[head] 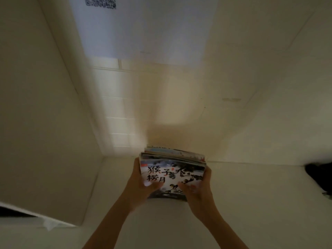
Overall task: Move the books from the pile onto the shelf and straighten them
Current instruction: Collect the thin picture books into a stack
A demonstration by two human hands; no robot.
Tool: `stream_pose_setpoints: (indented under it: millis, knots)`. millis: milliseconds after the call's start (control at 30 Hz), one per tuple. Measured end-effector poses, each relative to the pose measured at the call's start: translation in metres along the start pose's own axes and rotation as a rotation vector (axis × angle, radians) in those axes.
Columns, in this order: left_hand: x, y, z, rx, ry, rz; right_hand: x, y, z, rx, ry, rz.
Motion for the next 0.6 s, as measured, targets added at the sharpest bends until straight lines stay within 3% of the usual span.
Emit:
stream_pose_setpoints:
  millis: [133, 233, 333, 467, 600]
  knots:
    - [0.000, -0.005, 0.010, -0.048, 0.074, 0.085, 0.015, 0.001, -0.008, 0.015, 0.055, -0.127]
    - [-0.002, 0.001, 0.012, -0.032, 0.089, 0.172, 0.011, 0.008, -0.007, 0.001, -0.039, -0.113]
    - [0.000, 0.014, 0.016, -0.031, 0.208, 0.194, -0.001, 0.018, -0.004, 0.133, -0.164, -0.118]
    - [0.019, 0.015, 0.022, 0.186, 0.342, 0.206, -0.013, 0.012, -0.002, 0.374, -0.292, -0.049]
    - [0.025, 0.006, 0.032, 0.384, 0.288, 0.158, -0.019, 0.003, 0.006, 0.464, -0.302, 0.061]
Point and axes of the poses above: each hand's wrist, its own y-axis away from the middle knuckle, its own z-axis out of the palm, x = y × z, the point moved 4 cm from there along -y, towards the middle knuckle, and after that the axes turned 6 degrees about y, right-handed, at the moved point
